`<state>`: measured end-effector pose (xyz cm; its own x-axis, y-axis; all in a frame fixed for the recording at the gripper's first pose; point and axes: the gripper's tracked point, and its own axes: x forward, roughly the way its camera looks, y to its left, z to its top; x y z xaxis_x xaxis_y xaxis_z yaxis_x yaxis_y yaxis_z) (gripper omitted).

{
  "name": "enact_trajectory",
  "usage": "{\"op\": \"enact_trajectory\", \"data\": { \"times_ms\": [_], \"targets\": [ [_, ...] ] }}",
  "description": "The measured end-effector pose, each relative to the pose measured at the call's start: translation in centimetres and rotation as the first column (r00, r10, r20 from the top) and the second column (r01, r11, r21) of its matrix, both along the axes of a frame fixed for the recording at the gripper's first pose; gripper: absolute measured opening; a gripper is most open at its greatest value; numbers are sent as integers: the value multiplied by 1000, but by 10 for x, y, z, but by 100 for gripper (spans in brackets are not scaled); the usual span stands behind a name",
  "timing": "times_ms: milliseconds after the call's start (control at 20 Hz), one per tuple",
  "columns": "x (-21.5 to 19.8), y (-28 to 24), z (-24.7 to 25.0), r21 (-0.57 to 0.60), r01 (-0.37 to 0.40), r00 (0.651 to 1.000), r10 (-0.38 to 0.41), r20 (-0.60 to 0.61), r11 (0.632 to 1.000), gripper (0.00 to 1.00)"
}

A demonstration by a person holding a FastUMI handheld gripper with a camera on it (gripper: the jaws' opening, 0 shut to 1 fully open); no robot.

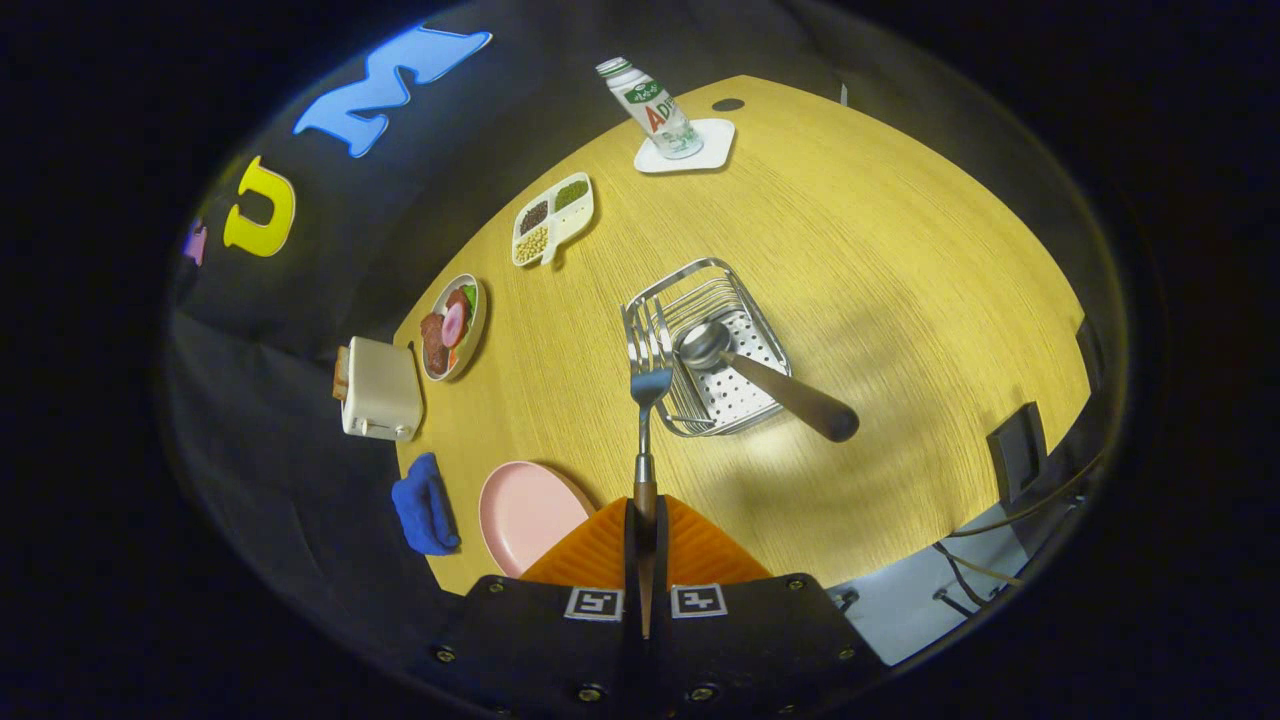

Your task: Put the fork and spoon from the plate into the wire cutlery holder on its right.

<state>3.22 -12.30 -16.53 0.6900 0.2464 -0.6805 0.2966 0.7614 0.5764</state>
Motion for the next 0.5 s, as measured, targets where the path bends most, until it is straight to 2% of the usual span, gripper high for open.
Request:
{"op": "enact_trajectory", "data": {
  "times_ms": [150, 500],
  "targets": [
    [3, -1, 6, 61, 12, 1000, -11, -25, 998, 3],
    [1, -7, 2, 98, 37, 993, -26, -118, 995, 3]
  ]
}}
